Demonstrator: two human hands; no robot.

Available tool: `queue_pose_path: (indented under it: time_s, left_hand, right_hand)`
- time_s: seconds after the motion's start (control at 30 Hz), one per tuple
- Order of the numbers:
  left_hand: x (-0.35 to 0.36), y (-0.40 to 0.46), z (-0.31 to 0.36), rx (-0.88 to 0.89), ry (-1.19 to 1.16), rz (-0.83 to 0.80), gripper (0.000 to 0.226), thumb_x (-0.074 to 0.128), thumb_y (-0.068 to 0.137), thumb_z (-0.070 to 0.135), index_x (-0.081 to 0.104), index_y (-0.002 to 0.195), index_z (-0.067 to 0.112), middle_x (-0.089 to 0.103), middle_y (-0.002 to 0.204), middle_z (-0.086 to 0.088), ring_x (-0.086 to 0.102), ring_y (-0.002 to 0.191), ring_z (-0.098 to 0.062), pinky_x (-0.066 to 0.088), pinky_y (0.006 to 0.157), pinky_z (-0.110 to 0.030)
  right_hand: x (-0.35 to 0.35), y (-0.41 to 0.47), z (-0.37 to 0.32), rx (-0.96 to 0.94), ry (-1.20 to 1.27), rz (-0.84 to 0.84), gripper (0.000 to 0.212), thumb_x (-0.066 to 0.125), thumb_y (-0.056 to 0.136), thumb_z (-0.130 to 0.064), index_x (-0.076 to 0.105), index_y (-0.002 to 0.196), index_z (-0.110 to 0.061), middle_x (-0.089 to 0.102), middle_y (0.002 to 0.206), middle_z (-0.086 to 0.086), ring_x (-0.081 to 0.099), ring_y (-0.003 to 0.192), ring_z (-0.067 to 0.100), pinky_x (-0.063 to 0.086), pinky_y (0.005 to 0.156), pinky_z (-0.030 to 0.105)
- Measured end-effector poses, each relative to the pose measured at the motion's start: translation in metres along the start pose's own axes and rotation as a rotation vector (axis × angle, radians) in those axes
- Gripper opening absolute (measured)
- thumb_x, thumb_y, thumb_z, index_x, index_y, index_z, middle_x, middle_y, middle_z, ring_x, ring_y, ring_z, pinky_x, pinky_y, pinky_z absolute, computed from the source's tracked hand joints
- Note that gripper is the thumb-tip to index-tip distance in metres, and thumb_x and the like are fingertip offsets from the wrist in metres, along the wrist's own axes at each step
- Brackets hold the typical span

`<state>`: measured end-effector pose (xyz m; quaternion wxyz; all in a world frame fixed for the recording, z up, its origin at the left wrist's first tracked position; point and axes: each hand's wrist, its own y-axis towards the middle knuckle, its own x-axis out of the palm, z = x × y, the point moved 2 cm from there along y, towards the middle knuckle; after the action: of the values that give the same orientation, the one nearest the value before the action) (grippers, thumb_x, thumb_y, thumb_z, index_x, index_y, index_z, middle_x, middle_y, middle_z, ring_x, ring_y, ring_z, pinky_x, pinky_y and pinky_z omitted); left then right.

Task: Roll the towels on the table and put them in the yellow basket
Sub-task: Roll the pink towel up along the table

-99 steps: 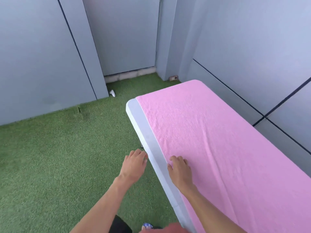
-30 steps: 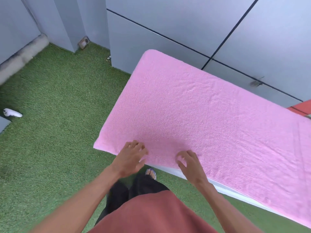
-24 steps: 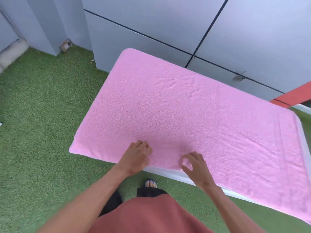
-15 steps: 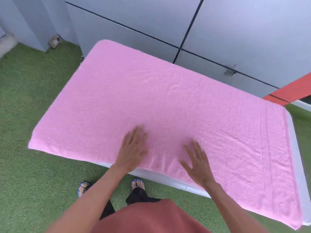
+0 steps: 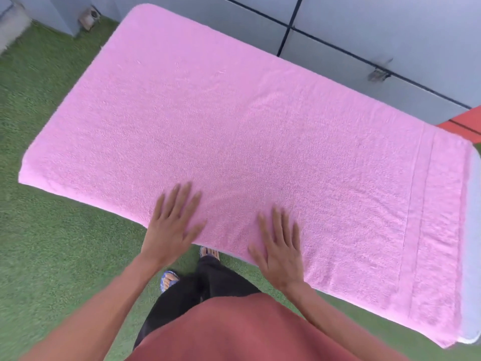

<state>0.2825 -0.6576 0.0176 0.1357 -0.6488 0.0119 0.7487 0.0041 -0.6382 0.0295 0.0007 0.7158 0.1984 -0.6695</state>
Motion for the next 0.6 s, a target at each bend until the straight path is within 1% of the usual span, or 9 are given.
queue_pose_path:
  time_s: [0.13, 0.2, 0.27, 0.33, 0.37, 0.43, 0.5, 0.6]
  left_hand:
    - [-0.005, 0.004, 0.01, -0.052, -0.056, 0.018, 0.07, 0.023, 0.098, 0.052, 0.001, 0.154, 0.017, -0.01, 0.161, -0.009, -0.005, 0.149, -0.029, 0.006, 0.119, -0.055]
    - [-0.009, 0.019, 0.024, -0.064, -0.09, 0.042, 0.068, 0.027, 0.1, 0.05, -0.001, 0.154, 0.02, -0.012, 0.161, -0.008, -0.007, 0.149, -0.028, 0.004, 0.119, -0.055]
    - [-0.007, 0.041, 0.047, 0.002, -0.102, 0.046, 0.068, 0.031, 0.101, 0.049, -0.002, 0.154, 0.023, -0.013, 0.161, -0.007, -0.008, 0.148, -0.028, 0.002, 0.119, -0.055]
    - [0.0, 0.059, 0.068, 0.066, -0.075, 0.039, 0.068, 0.03, 0.101, 0.048, 0.001, 0.154, 0.019, -0.01, 0.161, -0.01, -0.005, 0.148, -0.03, 0.007, 0.117, -0.057]
    - [0.003, 0.063, 0.075, 0.054, -0.061, 0.03, 0.068, 0.029, 0.101, 0.049, 0.001, 0.154, 0.017, -0.009, 0.161, -0.012, -0.004, 0.148, -0.031, 0.009, 0.116, -0.057]
    - [0.011, 0.06, 0.081, 0.007, -0.039, 0.02, 0.071, 0.025, 0.1, 0.053, 0.001, 0.154, 0.015, -0.009, 0.161, -0.013, -0.006, 0.148, -0.031, 0.008, 0.117, -0.056]
    - [0.014, 0.048, 0.083, 0.003, -0.038, 0.037, 0.072, 0.024, 0.099, 0.056, -0.002, 0.154, 0.018, -0.012, 0.161, -0.01, -0.009, 0.148, -0.028, 0.006, 0.118, -0.054]
    - [0.014, 0.026, 0.09, -0.007, -0.026, 0.059, 0.072, 0.025, 0.098, 0.057, -0.003, 0.154, 0.02, -0.013, 0.161, -0.009, -0.009, 0.148, -0.028, 0.005, 0.119, -0.053]
  right_hand:
    - [-0.006, 0.007, 0.011, -0.078, 0.067, -0.03, 0.071, 0.027, 0.097, -0.06, -0.002, 0.154, -0.027, -0.017, 0.16, 0.008, -0.014, 0.147, 0.028, 0.003, 0.118, 0.057]
    - [-0.011, 0.024, 0.026, -0.09, 0.055, 0.005, 0.07, 0.032, 0.098, -0.054, 0.0, 0.154, -0.027, -0.016, 0.16, 0.008, -0.012, 0.148, 0.027, 0.002, 0.117, 0.059]
    - [-0.017, 0.047, 0.04, -0.073, 0.051, 0.032, 0.069, 0.035, 0.099, -0.051, 0.002, 0.154, -0.027, -0.015, 0.16, 0.008, -0.011, 0.148, 0.028, -0.001, 0.116, 0.061]
    - [-0.019, 0.063, 0.049, -0.095, 0.026, 0.034, 0.067, 0.033, 0.099, -0.052, 0.003, 0.154, -0.028, -0.014, 0.161, 0.007, -0.011, 0.148, 0.027, 0.001, 0.115, 0.062]
    - [-0.019, 0.066, 0.051, -0.109, 0.003, 0.034, 0.067, 0.031, 0.099, -0.054, 0.003, 0.154, -0.028, -0.014, 0.161, 0.007, -0.011, 0.148, 0.026, 0.003, 0.115, 0.061]
    - [-0.014, 0.061, 0.051, -0.122, -0.037, 0.052, 0.07, 0.031, 0.097, -0.057, 0.003, 0.154, -0.027, -0.011, 0.161, 0.009, -0.01, 0.148, 0.028, 0.005, 0.116, 0.06]
    - [-0.011, 0.051, 0.045, -0.133, -0.057, 0.07, 0.074, 0.033, 0.096, -0.06, 0.003, 0.154, -0.026, -0.009, 0.161, 0.009, -0.01, 0.148, 0.029, 0.005, 0.117, 0.058]
    - [-0.009, 0.037, 0.039, -0.139, -0.039, 0.081, 0.073, 0.033, 0.097, -0.059, 0.003, 0.154, -0.026, -0.009, 0.161, 0.007, -0.011, 0.148, 0.028, 0.003, 0.118, 0.057]
